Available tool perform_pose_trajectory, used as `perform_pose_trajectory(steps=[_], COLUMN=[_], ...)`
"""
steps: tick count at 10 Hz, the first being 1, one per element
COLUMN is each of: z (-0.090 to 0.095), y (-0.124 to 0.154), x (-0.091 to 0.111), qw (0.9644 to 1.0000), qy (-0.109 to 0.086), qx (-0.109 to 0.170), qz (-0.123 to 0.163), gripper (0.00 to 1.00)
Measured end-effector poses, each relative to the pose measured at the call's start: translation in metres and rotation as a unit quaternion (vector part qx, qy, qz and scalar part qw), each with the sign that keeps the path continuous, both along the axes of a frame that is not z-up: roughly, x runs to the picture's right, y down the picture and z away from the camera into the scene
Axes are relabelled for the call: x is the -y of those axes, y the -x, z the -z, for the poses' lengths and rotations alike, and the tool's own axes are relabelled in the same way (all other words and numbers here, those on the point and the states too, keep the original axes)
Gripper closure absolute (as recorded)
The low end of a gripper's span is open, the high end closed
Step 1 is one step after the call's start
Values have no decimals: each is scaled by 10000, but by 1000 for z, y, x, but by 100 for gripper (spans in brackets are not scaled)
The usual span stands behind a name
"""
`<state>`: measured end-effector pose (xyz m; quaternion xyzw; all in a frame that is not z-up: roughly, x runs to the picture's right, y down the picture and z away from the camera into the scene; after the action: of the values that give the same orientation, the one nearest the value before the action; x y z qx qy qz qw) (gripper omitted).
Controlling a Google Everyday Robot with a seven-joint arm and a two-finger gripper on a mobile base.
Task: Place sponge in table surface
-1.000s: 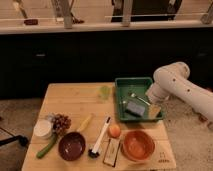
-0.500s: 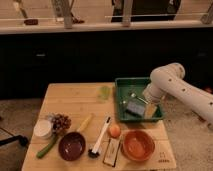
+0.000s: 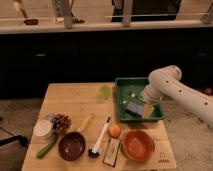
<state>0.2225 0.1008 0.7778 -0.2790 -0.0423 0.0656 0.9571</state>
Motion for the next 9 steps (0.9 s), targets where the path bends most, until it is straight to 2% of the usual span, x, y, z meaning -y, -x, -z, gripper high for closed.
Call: perform_pose_trajectory(steps=[2,6,9], z=[-3,-25,-30], y=[3,11,15], x=[1,3,2], qw=[10000,9998,9997], qy=[-5,-34,1], qx=[-16,-22,-47], qz=[-78,-178,-234], gripper=[20,20,20])
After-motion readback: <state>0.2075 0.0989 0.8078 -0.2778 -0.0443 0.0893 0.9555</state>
